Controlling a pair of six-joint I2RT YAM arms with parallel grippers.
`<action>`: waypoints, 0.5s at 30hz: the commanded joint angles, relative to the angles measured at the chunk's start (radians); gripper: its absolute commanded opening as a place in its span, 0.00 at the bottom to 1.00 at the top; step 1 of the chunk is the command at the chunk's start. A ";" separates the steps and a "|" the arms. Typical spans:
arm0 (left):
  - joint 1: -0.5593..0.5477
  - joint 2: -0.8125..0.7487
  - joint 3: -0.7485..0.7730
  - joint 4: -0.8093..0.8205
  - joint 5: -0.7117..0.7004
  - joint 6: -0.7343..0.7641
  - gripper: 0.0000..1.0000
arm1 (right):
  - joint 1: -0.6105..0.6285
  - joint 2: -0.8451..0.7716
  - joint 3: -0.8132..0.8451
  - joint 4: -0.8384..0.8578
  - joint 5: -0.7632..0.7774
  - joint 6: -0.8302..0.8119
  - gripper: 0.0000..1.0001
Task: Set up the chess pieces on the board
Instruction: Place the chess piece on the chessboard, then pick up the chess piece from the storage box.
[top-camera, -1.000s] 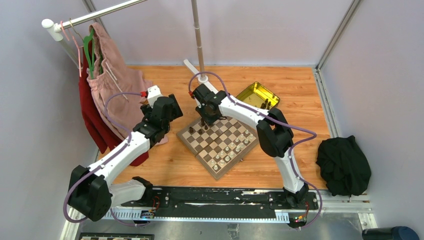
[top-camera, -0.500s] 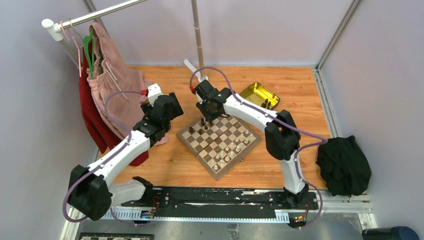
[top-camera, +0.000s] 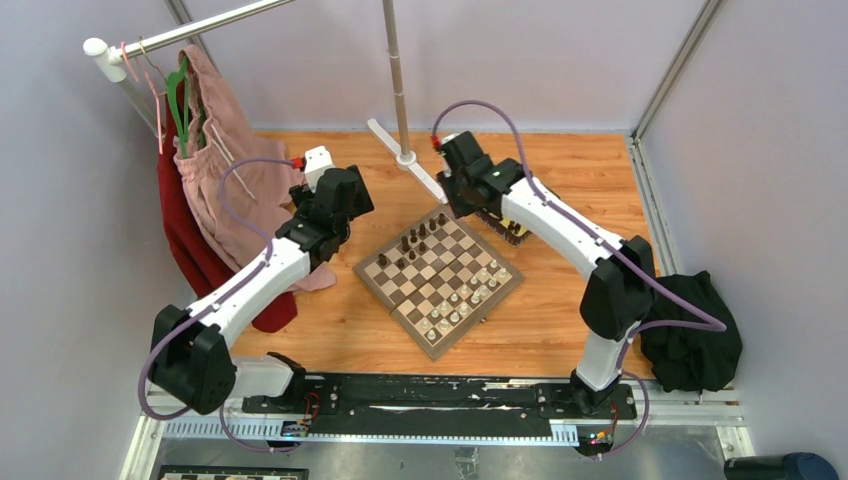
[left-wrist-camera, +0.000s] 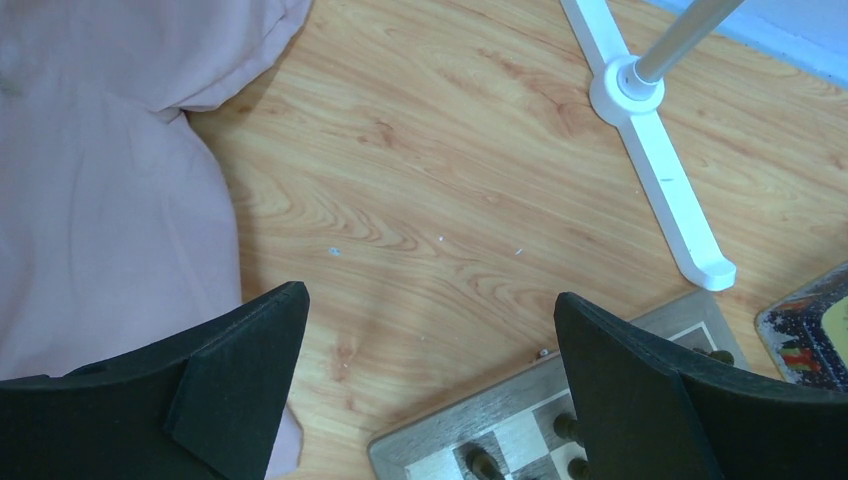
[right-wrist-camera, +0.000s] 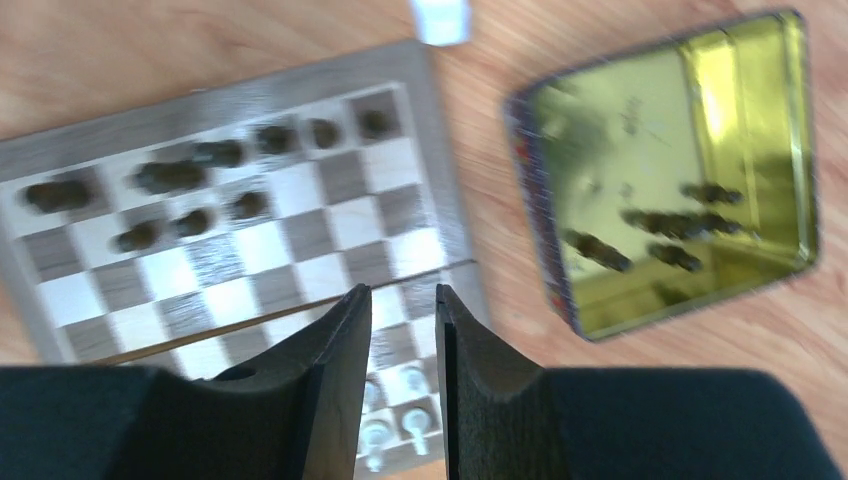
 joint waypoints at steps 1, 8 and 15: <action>-0.008 0.062 0.052 0.015 0.008 0.023 1.00 | -0.122 -0.051 -0.082 -0.006 0.060 0.050 0.34; -0.008 0.112 0.078 0.038 0.025 0.044 1.00 | -0.246 -0.030 -0.145 0.017 0.046 0.070 0.34; -0.008 0.141 0.096 0.048 0.028 0.062 1.00 | -0.308 0.020 -0.159 0.038 0.026 0.080 0.34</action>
